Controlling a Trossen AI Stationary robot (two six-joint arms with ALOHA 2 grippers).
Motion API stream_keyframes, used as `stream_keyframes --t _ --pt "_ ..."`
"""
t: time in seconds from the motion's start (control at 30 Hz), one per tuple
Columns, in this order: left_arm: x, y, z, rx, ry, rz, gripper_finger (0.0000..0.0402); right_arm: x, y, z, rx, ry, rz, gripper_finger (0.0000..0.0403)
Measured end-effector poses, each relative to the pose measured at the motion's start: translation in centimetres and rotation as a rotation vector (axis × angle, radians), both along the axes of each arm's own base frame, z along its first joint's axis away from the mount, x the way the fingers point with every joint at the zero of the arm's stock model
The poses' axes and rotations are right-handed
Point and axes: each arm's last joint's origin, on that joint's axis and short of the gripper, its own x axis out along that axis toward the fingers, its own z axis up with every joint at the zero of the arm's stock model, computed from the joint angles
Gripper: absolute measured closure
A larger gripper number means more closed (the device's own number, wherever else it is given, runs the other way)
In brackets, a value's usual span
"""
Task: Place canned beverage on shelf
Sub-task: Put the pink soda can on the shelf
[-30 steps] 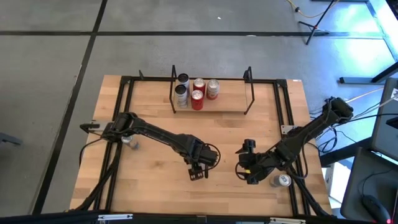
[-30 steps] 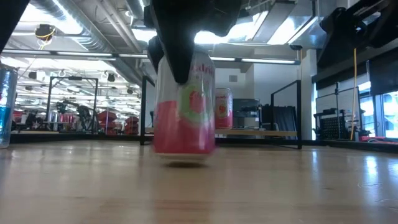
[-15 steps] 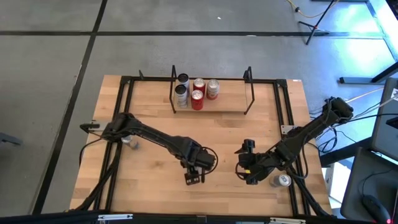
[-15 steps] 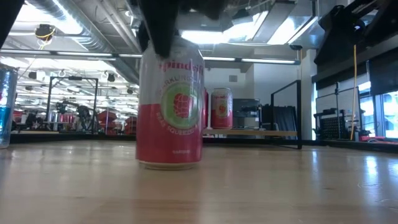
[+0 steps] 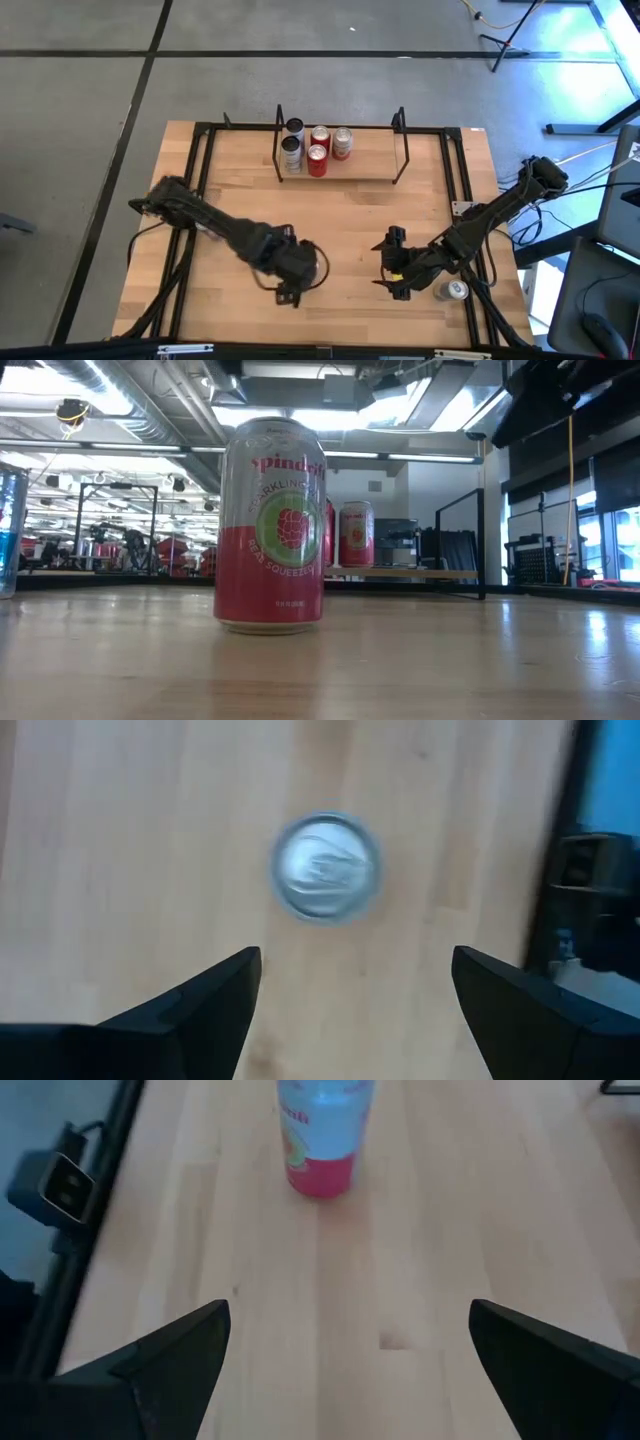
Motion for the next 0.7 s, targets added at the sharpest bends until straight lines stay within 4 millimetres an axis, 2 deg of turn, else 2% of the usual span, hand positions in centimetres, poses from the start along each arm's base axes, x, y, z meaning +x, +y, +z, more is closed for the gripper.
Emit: stream_keyframes --t 0.13,0.23,0.5,0.7 --pt "-3.0 -1.3 1.6 0.061 -0.082 0.009 0.0088 1.1 -0.1 0.7 0.072 -0.089 -0.022 0.0008" --pt "-6.2 -2.5 1.9 0.079 -0.128 0.049 0.0088 2.6 -0.4 1.5 0.137 -0.186 -0.059 0.0008" --pt "-14.0 -4.7 -0.6 -0.017 -0.286 0.169 0.0088 7.6 0.1 2.2 0.130 -0.232 -0.074 0.0008" --pt "-17.5 -5.7 -3.4 -0.072 -0.334 0.213 0.0088 11.0 1.3 1.8 0.099 -0.224 -0.070 0.0008"
